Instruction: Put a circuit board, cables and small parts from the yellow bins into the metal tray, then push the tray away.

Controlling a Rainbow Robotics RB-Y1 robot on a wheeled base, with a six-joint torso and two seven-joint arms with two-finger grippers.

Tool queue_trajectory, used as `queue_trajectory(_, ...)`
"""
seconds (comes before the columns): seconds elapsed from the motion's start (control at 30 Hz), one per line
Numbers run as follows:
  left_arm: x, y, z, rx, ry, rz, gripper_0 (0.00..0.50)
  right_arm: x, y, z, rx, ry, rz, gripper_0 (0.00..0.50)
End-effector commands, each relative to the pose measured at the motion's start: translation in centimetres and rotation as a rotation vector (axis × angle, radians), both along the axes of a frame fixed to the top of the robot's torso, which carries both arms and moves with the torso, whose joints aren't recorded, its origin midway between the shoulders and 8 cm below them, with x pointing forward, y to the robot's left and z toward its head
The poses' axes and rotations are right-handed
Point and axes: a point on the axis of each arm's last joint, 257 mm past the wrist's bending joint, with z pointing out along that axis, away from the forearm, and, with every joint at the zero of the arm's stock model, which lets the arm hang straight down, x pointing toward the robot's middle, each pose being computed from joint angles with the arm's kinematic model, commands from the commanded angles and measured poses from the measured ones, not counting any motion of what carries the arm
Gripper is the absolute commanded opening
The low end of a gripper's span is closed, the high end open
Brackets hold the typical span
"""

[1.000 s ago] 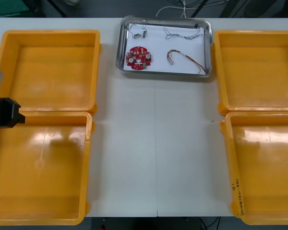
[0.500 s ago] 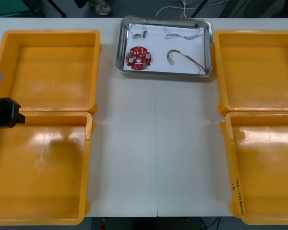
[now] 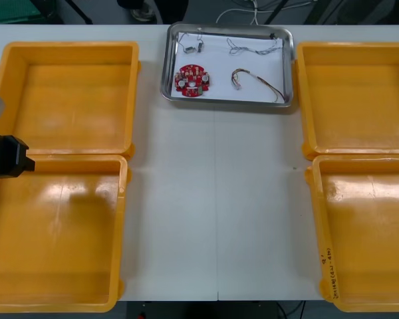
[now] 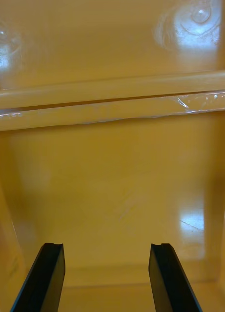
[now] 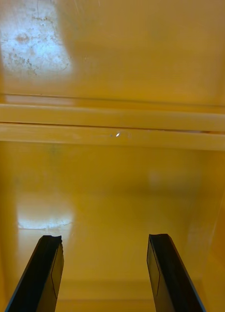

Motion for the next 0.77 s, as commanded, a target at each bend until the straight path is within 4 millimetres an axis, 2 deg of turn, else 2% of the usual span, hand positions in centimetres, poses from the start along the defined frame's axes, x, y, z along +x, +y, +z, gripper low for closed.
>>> queue_trajectory(0.03,-0.31,0.09,0.72,0.008,-0.024,-0.020,0.500,0.91,-1.06,2.95,-0.045,-0.057,0.021,0.500)
queue_trajectory(0.77,-0.31,0.09,0.72,0.008,-0.024,-0.020,0.500,0.74,-1.08,2.81,-0.046,-0.048,0.020,0.500)
